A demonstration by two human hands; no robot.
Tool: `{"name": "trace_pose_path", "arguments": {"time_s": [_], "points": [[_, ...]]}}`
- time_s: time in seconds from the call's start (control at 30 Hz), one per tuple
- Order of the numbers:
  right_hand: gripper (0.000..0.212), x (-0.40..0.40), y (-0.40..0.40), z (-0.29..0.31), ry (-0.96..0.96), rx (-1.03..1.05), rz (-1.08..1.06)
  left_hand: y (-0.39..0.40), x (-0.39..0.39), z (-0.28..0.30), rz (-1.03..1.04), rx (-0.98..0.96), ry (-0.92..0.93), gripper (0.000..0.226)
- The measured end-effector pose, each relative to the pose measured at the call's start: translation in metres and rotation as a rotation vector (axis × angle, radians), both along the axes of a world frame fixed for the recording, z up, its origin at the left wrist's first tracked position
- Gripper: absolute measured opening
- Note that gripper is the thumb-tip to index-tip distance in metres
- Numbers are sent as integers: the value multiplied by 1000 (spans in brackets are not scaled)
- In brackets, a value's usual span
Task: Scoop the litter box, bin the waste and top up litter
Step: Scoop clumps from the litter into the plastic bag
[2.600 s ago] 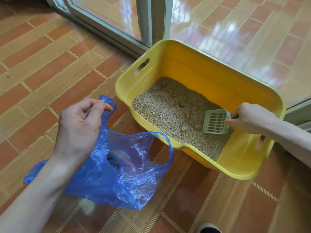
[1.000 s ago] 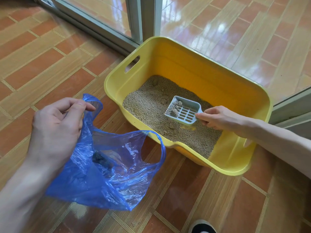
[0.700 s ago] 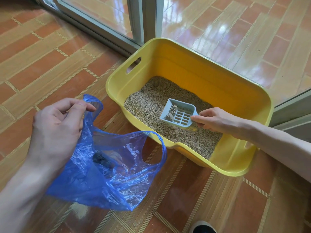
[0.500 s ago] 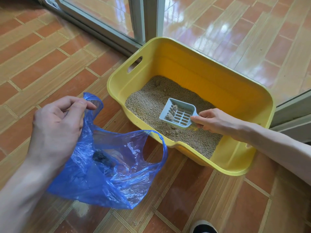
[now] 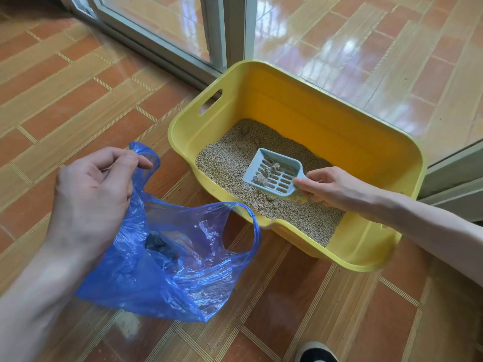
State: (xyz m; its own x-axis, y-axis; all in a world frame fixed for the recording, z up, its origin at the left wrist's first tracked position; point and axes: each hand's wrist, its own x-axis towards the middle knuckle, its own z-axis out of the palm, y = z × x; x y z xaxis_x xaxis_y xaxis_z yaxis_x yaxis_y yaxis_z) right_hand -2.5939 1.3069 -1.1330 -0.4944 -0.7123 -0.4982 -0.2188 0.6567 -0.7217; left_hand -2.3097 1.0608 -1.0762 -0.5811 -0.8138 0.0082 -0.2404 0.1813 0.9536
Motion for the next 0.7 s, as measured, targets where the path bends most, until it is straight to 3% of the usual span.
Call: {"name": "trace_pose_path", "arguments": {"time_s": [0.47, 0.7], "points": [[56, 73, -25, 86, 179, -61, 256, 6, 14, 20, 0, -23, 7, 27], [53, 139, -42, 63, 248, -17, 331, 7, 25, 27, 15, -58, -8, 29]]}}
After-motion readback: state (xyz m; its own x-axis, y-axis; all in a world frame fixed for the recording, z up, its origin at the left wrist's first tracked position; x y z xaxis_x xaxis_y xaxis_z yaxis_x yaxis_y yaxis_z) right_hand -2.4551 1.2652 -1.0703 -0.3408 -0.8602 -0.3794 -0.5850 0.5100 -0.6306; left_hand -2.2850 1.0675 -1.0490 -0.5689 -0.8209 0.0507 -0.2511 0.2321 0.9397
